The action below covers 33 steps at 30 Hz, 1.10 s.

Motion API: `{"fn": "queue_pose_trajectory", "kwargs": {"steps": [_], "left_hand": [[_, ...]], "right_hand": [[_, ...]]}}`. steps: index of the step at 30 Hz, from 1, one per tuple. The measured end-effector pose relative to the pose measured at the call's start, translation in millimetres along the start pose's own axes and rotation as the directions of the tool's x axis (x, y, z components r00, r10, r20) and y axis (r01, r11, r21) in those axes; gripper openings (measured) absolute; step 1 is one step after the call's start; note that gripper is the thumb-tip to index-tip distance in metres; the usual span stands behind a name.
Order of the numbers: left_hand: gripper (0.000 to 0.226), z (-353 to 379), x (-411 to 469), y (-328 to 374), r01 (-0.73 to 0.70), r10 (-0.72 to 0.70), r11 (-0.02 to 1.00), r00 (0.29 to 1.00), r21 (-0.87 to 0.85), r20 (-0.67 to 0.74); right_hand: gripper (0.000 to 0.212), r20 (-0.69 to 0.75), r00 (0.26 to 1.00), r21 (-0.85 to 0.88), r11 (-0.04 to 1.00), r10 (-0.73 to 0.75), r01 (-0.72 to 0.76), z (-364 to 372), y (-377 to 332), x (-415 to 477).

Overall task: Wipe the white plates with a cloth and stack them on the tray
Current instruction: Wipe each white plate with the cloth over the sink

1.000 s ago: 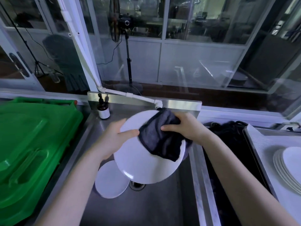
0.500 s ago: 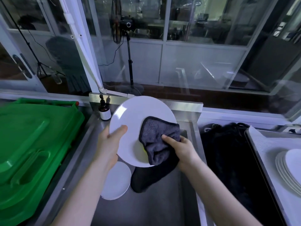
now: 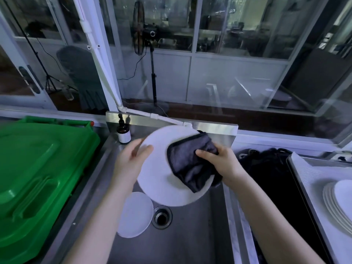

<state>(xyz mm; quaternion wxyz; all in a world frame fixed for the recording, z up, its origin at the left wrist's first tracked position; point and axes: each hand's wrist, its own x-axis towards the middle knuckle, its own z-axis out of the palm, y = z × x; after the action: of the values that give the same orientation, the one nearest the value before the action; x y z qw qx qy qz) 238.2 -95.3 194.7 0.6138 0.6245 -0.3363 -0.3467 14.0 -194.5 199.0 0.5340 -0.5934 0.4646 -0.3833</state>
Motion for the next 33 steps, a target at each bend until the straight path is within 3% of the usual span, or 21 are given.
{"fn": "queue_pose_trajectory", "kwargs": {"steps": [2, 4, 6, 8, 11, 13, 15, 17, 18, 20, 23, 24, 28, 31, 33], "left_hand": [[0.033, 15, -17, -11, 0.063, -0.084, 0.986, 0.988, -0.157, -0.132], [0.031, 32, -29, -13, 0.116, -0.176, 0.939, 0.971, -0.324, -0.164], [0.035, 39, -28, -11, 0.111, -0.202, 0.913, 0.959, -0.392, -0.2], [0.021, 33, -20, -10, 0.095, -0.163, 0.947, 0.966, -0.306, -0.202], [0.014, 7, -8, -8, 0.066, -0.074, 0.989, 0.996, -0.134, -0.057], [0.023, -6, 0, -5, 0.01, -0.013, 1.0, 0.991, 0.02, 0.131], [0.025, -6, 4, 2, -0.073, 0.004, 0.978, 0.942, 0.195, 0.335], [0.026, 2, 1, 3, -0.161, 0.028, 0.949, 0.9, 0.272, 0.434], [0.027, 5, -1, 1, -0.15, 0.023, 0.952, 0.905, 0.268, 0.425], [0.014, 6, -4, -3, -0.062, -0.019, 0.973, 0.938, 0.221, 0.347], [0.045, -4, -9, -13, 0.025, -0.045, 0.996, 0.973, 0.089, 0.228], [0.041, -6, -10, -15, 0.059, -0.064, 0.998, 0.982, 0.031, 0.176], [0.009, -3, -15, -20, 0.175, -0.192, 0.959, 0.98, -0.225, -0.055], [0.013, 1, -13, -23, 0.211, -0.248, 0.941, 0.962, -0.265, -0.114], [0.014, -1, -9, -21, 0.211, -0.232, 0.955, 0.969, -0.208, -0.082]], "right_hand": [[0.017, -0.103, 0.975, 0.354, 0.923, 0.199, -0.151, 13, 15, -9], [0.026, -0.063, 0.945, 0.564, 0.792, 0.322, -0.232, 32, 25, -22], [0.027, -0.013, 0.927, 0.627, 0.725, 0.376, -0.285, 44, 33, -31], [0.022, 0.001, 0.928, 0.6, 0.743, 0.371, -0.298, 42, 31, -31], [0.007, -0.021, 0.979, 0.365, 0.913, 0.201, -0.179, 18, 11, -16], [0.01, 0.067, 0.997, -0.029, 0.999, -0.044, 0.046, 1, -13, -2], [0.019, 0.292, 0.939, -0.404, 0.867, -0.18, 0.291, -1, -38, 9], [0.03, 0.441, 0.885, -0.568, 0.716, -0.153, 0.406, 10, -53, 16], [0.031, 0.46, 0.877, -0.584, 0.697, -0.138, 0.416, 14, -56, 18], [0.027, 0.413, 0.901, -0.51, 0.786, -0.132, 0.349, 16, -55, 18], [0.012, 0.285, 0.954, -0.216, 0.963, -0.095, 0.16, 5, -35, 10], [0.01, 0.226, 0.972, -0.114, 0.989, -0.069, 0.097, 3, -24, 5], [0.014, -0.037, 0.987, 0.188, 0.971, 0.158, -0.148, 19, 27, -25], [0.019, 0.027, 0.954, 0.343, 0.893, 0.299, -0.29, 34, 44, -41], [0.021, 0.028, 0.96, 0.307, 0.912, 0.277, -0.272, 30, 39, -36]]}}
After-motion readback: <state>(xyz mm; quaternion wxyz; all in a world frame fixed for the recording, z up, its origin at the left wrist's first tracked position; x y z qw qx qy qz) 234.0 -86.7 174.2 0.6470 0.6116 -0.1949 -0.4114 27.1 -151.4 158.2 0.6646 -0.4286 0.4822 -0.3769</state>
